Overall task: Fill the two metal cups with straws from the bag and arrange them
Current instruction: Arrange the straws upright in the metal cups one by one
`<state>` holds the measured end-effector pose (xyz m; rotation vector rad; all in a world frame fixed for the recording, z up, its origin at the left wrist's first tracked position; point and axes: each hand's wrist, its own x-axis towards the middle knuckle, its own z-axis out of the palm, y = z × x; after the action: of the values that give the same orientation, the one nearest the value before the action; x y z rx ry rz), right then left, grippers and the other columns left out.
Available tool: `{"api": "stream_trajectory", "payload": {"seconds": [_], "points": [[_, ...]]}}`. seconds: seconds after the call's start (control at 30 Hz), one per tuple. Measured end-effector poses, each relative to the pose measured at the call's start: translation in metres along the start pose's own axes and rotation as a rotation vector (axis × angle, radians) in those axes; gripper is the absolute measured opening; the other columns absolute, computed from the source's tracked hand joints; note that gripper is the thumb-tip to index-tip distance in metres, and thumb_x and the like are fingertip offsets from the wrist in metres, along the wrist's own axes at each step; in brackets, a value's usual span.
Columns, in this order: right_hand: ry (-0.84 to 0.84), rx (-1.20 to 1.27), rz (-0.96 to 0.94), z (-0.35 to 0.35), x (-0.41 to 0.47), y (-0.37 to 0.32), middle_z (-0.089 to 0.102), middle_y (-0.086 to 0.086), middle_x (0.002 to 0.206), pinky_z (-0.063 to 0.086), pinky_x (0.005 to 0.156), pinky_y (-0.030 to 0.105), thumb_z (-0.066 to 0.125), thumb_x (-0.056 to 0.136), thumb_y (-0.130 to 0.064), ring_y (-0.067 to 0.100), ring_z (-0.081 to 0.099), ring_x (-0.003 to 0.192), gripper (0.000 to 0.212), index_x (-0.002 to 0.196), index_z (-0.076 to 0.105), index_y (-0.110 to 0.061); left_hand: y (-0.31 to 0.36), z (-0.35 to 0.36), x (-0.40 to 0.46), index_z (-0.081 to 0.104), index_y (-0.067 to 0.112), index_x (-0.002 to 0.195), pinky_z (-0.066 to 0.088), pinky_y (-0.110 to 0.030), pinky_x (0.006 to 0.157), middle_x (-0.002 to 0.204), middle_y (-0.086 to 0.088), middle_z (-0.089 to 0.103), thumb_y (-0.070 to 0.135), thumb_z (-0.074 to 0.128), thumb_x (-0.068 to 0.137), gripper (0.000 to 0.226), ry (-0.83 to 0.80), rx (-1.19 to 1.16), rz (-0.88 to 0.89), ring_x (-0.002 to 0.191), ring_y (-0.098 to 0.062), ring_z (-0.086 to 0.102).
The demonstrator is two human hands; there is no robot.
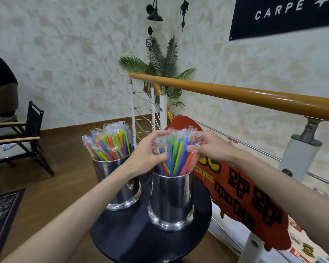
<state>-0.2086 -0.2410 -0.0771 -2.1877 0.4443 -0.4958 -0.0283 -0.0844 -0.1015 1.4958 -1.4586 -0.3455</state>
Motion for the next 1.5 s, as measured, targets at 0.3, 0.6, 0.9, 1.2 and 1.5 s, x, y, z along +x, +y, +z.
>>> {"api": "stream_trajectory", "payload": {"seconds": [0.3,0.6,0.9,1.2,1.5], "points": [[-0.066,0.308,0.066,-0.008,-0.015,0.014,0.064,0.004,0.135,0.052,0.092,0.036,0.072,0.074,-0.063,0.020,0.063,0.120,0.086,0.147,0.045,-0.028,0.002,0.000,-0.008,0.014,0.044,0.158,0.025,-0.030,0.112,0.165,0.019,0.009,0.064,0.069,0.075,0.102,0.066,-0.100,-0.045,0.146,-0.001,0.017],[-0.227,0.037,0.031,0.010,-0.025,0.007,0.059,-0.019,0.140,0.036,0.119,0.037,0.085,0.078,-0.038,0.000,0.054,0.130,0.082,0.146,0.040,-0.038,-0.005,0.004,-0.018,-0.012,0.038,0.158,0.016,-0.044,0.124,0.168,0.014,-0.004,0.081,0.068,0.070,0.126,0.031,-0.026,-0.152,0.151,-0.007,0.010],[-0.184,-0.026,-0.108,0.030,0.000,-0.017,0.049,-0.027,0.132,0.039,0.097,0.003,0.090,0.075,-0.014,-0.018,0.049,0.123,0.096,0.143,0.025,-0.033,0.020,0.022,0.008,-0.020,0.017,0.157,0.029,-0.005,0.107,0.152,0.012,0.040,0.066,0.050,0.091,0.108,-0.062,-0.006,-0.067,0.139,-0.003,0.040],[0.029,-0.080,-0.257,0.021,0.016,-0.045,0.074,-0.016,0.110,0.053,0.092,0.022,0.085,0.080,-0.008,0.004,0.068,0.109,0.046,0.115,0.067,-0.032,0.049,0.010,0.034,-0.005,0.014,0.161,0.031,-0.032,0.111,0.158,-0.015,0.038,0.067,0.043,0.093,0.099,0.148,0.142,-0.023,0.140,-0.017,0.039],[-0.228,-0.090,0.181,0.019,0.011,-0.007,0.012,-0.008,0.170,0.025,0.125,0.044,0.092,0.054,-0.065,0.016,0.025,0.153,0.154,0.160,-0.014,-0.033,0.028,0.009,0.011,-0.032,0.024,0.153,0.030,-0.028,0.106,0.149,-0.008,0.053,0.067,0.042,0.095,0.103,-0.020,0.143,-0.213,0.135,-0.023,0.052]]}}
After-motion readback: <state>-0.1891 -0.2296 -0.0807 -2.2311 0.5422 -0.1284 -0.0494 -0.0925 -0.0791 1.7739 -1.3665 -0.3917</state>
